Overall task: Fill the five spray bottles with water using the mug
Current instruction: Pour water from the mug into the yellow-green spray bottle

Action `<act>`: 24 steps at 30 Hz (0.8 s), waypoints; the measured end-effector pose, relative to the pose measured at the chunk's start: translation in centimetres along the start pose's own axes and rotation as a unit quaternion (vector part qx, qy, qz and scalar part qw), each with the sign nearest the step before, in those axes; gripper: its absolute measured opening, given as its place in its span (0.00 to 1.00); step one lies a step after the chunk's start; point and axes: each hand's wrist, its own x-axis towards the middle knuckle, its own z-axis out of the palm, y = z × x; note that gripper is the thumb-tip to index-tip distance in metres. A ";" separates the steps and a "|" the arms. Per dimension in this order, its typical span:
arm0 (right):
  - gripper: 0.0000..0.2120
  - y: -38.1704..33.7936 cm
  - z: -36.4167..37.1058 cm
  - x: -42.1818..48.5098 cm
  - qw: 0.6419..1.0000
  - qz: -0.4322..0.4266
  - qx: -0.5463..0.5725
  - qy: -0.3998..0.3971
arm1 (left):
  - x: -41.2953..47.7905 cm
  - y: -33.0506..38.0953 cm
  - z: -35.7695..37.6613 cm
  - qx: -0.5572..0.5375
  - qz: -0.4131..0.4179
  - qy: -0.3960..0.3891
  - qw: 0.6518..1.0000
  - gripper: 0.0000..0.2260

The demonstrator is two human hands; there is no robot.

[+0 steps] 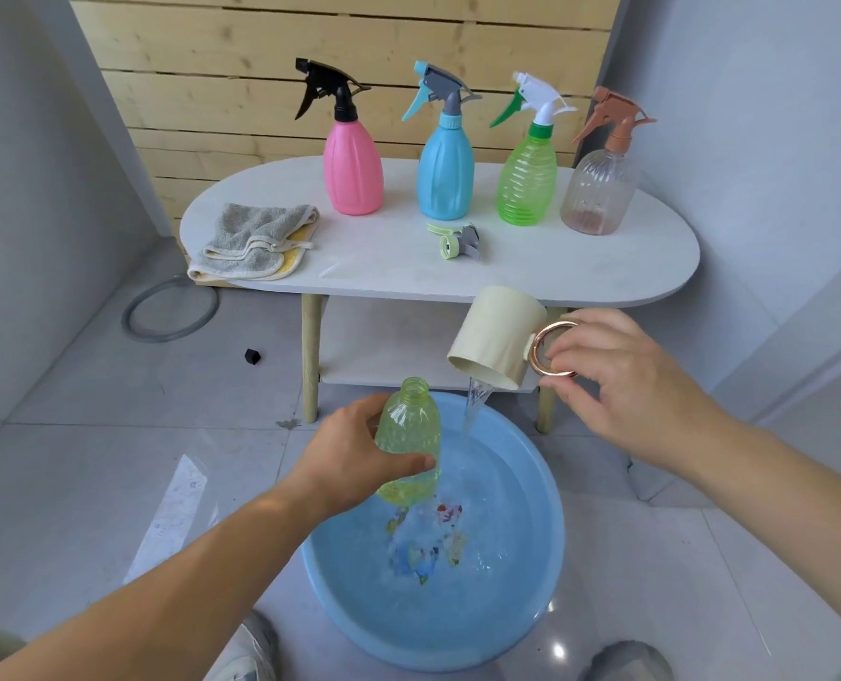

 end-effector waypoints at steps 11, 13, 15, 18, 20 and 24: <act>0.08 -0.1 -0.6 0.3 0.996 -0.072 -0.038 0.027 | 0.3 1.7 -0.8 0.006 0.023 -0.002 1.000 0.26; 0.06 -0.2 -0.6 0.4 0.997 0.028 0.059 0.034 | 0.4 2.2 -1.1 0.010 0.029 0.002 1.000 0.25; 0.05 -0.1 -1.3 1.0 0.971 0.173 0.158 0.058 | 0.7 2.9 -1.5 0.016 0.037 0.004 0.999 0.24; 0.11 2.4 -2.3 2.9 0.898 0.348 0.249 0.102 | 1.2 4.0 -2.2 0.016 0.048 0.003 0.999 0.23; 0.15 5.5 -2.5 4.5 0.822 0.427 0.348 0.145 | 1.6 4.9 -2.8 0.021 0.057 0.003 0.998 0.23; 0.13 11.4 -1.9 6.7 0.725 0.520 0.423 0.158 | 2.8 7.1 -4.0 0.045 0.082 -0.022 0.995 0.23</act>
